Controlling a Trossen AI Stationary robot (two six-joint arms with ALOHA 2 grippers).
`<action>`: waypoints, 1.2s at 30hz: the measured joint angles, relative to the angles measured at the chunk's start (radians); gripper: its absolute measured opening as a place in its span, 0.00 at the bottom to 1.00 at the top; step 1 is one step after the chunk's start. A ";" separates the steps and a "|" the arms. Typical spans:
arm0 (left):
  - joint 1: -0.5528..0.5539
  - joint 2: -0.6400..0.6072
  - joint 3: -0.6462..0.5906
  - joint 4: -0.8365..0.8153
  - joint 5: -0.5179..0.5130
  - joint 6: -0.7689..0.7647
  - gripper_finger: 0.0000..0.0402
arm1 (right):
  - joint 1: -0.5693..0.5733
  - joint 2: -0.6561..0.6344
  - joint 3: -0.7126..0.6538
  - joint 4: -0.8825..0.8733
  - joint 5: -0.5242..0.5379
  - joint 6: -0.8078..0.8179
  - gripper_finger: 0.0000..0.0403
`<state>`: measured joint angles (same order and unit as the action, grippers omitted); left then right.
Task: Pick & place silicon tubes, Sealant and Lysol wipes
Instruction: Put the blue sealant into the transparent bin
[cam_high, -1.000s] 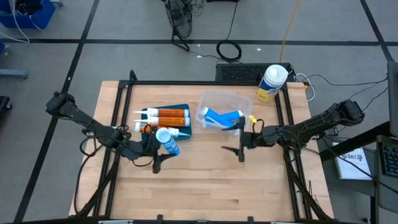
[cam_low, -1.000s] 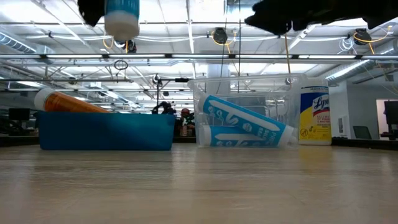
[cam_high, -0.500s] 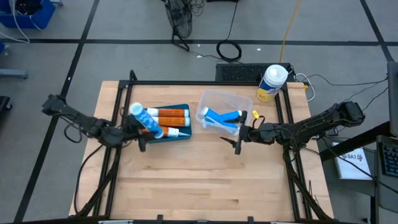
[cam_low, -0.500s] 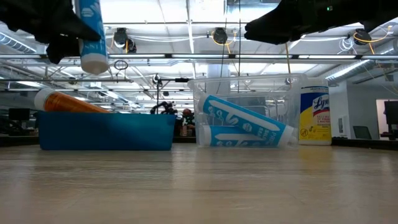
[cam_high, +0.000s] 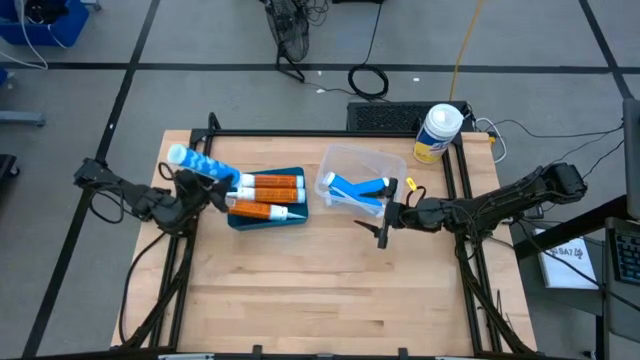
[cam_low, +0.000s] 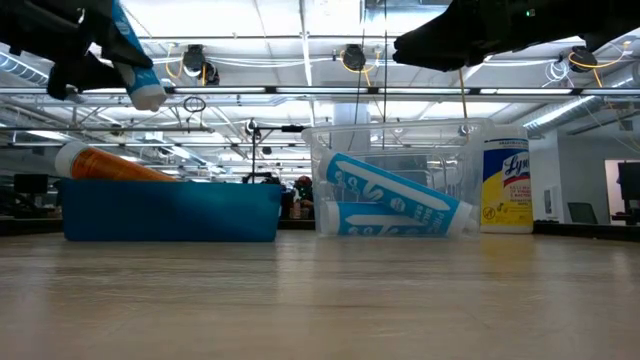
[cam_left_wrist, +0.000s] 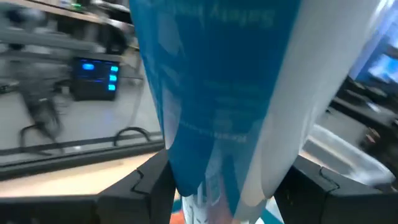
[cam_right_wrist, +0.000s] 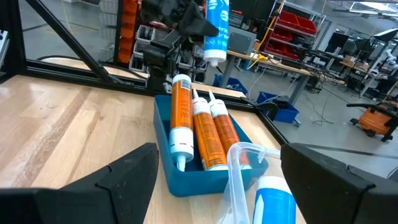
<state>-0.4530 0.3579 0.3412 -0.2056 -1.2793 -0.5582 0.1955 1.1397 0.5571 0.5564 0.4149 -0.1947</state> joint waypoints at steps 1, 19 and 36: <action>0.003 0.007 0.000 0.000 -0.029 -0.025 0.54 | 0.000 0.000 0.000 0.000 0.000 0.000 0.78; 0.159 0.143 0.000 0.004 0.279 -0.058 0.54 | -0.140 0.043 -0.040 0.086 -0.003 -0.083 0.75; 0.179 0.654 0.001 0.729 0.787 0.212 0.54 | -0.214 0.052 -0.042 0.182 -0.678 0.056 0.69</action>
<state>-0.2736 1.0114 0.3419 0.5232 -0.4926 -0.3458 -0.0181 1.1912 0.5151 0.7380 -0.2627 -0.1385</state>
